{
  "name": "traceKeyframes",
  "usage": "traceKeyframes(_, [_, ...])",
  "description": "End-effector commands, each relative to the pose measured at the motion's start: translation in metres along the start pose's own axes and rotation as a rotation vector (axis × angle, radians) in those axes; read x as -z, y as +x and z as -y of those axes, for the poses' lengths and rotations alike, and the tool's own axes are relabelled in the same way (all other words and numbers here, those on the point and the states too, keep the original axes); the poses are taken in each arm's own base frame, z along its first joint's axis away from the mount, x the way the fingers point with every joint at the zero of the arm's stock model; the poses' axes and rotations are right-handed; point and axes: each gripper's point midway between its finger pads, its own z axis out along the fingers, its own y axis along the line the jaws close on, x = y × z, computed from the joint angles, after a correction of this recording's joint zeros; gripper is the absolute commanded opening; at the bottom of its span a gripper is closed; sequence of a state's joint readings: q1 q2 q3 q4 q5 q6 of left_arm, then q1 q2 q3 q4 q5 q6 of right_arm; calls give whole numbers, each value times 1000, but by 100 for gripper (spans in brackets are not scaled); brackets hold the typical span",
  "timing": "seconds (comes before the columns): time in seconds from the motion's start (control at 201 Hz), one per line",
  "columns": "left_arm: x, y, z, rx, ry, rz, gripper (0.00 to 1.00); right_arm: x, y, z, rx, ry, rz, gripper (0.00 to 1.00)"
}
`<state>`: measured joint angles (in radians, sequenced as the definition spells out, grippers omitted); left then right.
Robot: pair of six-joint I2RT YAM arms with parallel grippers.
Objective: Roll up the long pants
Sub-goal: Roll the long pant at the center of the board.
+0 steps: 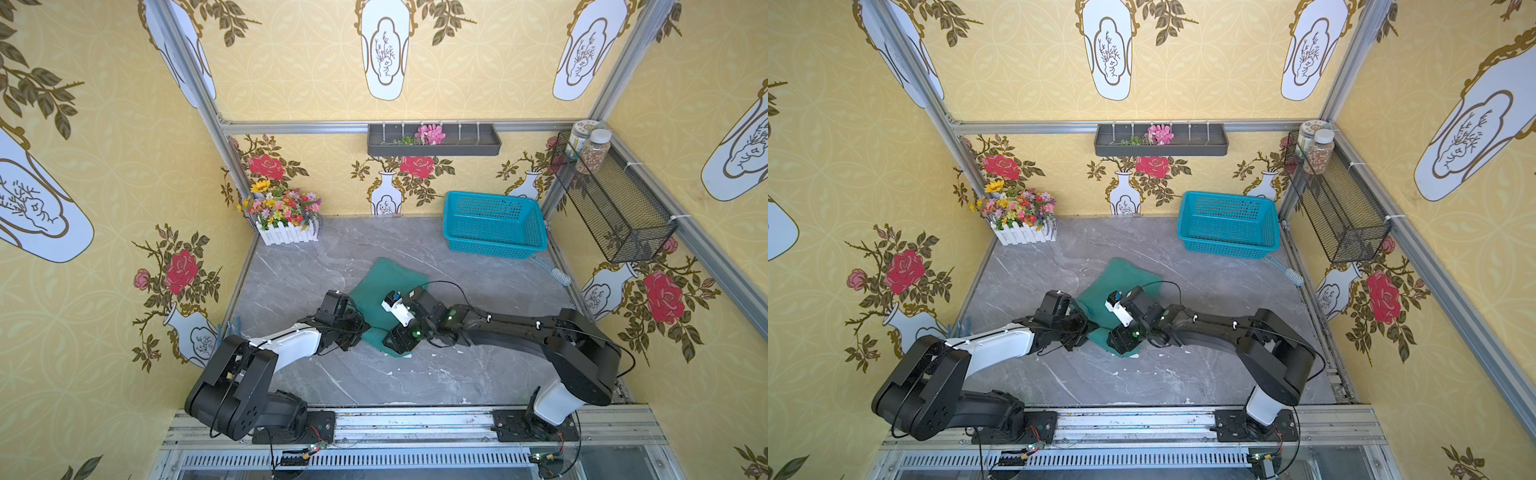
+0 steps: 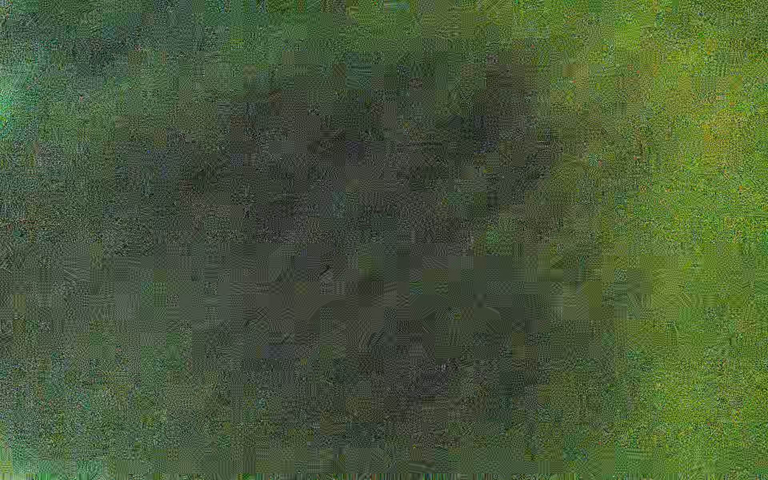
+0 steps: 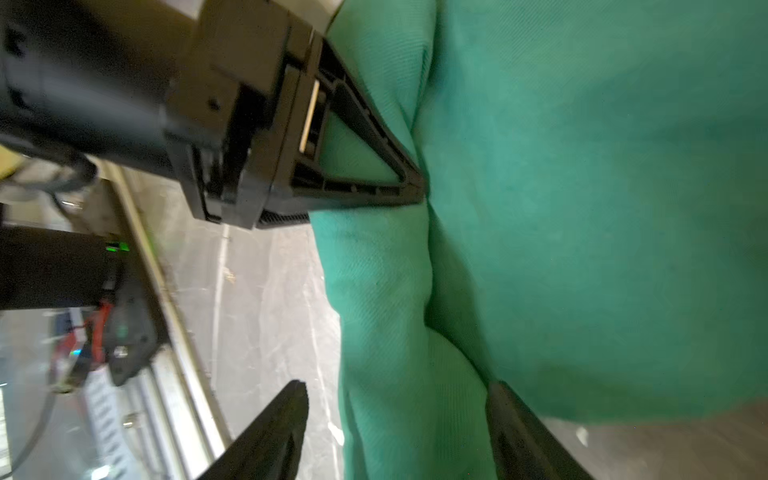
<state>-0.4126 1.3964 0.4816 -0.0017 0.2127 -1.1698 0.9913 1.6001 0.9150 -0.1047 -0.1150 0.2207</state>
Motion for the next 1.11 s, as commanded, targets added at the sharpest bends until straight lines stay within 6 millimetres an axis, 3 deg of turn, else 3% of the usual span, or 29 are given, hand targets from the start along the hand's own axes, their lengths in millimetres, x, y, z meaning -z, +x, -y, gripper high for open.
traceKeyframes(0.0, [-1,-1,-23,18,-85,15,21,18,-20,23,217,346,137,74])
traceKeyframes(0.159, [-1,0,-24,23,-86,14,20,13,-17,1,485,476,136,75])
traceKeyframes(0.329, [-1,0,-26,32,-84,11,20,-7,-13,-13,627,516,121,77])
traceKeyframes(0.463, [0,0,-26,33,-83,15,20,-31,0,-17,692,513,74,77])
traceKeyframes(0.608, [0,1,-26,34,-81,12,20,-51,10,-6,714,568,22,75])
traceKeyframes(0.733, [0,1,-25,33,-78,12,20,-60,18,3,692,577,-10,63])
traceKeyframes(0.817, [1,1,-24,33,-74,12,21,-62,23,5,645,542,-21,38])
traceKeyframes(0.907, [2,1,-20,29,-59,10,23,-63,30,8,576,497,-39,20])
traceKeyframes(1.012, [6,1,-10,13,-19,19,31,-64,42,8,459,375,-70,13])
traceKeyframes(1.101, [14,-1,6,-18,49,38,46,-65,53,9,333,239,-100,11])
